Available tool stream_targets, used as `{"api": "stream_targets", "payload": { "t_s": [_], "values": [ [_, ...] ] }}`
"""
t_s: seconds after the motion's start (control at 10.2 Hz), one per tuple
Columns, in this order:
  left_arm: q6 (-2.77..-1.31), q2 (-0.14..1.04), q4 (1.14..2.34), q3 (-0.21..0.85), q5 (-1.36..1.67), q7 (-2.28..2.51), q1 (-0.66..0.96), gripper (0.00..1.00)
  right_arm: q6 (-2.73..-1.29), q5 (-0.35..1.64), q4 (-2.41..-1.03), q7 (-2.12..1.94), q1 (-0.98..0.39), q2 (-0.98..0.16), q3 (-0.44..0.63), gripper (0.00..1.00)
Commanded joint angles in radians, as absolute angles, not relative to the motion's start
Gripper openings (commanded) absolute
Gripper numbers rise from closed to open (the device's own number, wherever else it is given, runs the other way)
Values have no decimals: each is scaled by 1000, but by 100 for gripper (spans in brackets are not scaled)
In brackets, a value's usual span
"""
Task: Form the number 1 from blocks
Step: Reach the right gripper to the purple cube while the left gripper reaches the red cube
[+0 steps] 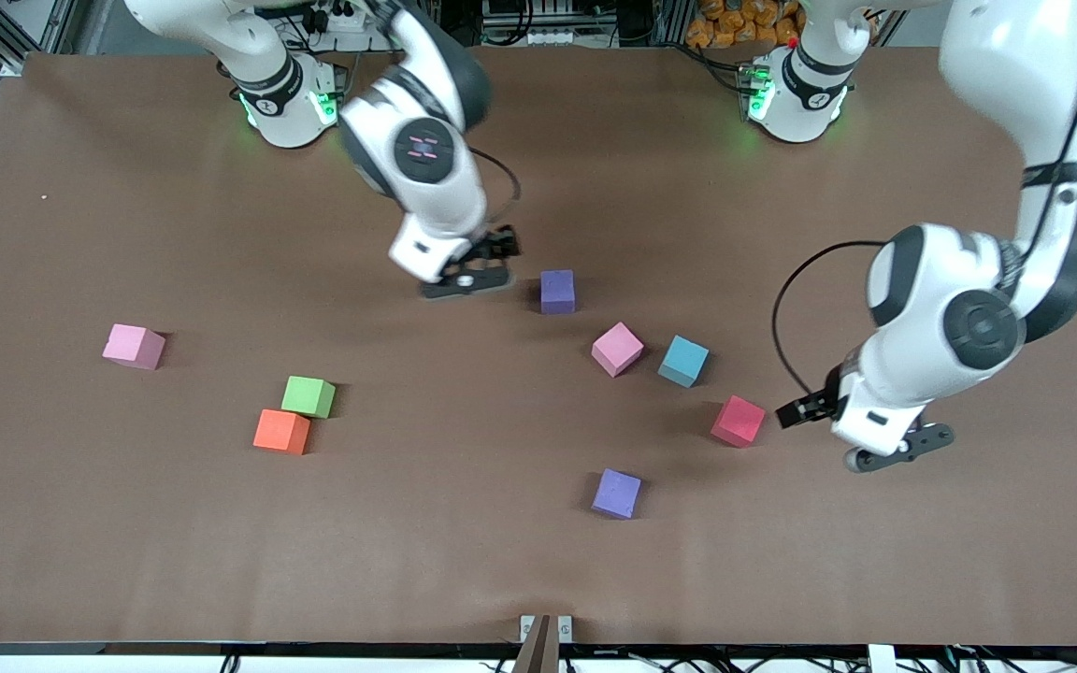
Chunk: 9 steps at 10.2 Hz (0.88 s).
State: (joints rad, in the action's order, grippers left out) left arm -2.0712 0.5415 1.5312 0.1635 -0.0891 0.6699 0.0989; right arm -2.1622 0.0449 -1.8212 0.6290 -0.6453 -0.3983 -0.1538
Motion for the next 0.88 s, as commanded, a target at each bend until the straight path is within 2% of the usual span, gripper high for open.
{"api": "stream_targets", "payload": {
  "t_s": [0.0, 0.2, 0.49, 0.78],
  "values": [
    [-2104, 632, 1477, 155, -165, 921, 153, 100, -2242, 44, -1792, 753, -689, -484, -160, 100],
    [-2150, 692, 1480, 155, -179, 1127, 193, 100, -2313, 43, -1772, 837, -735, -544, -160, 100],
    [-2161, 706, 1518, 155, -210, 1354, 202, 100, -2321, 22, -1703, 905, -778, -621, -160, 100],
    [-2216, 718, 1546, 155, -210, 1419, 193, 100, -2373, -83, -1680, 951, -795, -669, -160, 100]
  ]
}}
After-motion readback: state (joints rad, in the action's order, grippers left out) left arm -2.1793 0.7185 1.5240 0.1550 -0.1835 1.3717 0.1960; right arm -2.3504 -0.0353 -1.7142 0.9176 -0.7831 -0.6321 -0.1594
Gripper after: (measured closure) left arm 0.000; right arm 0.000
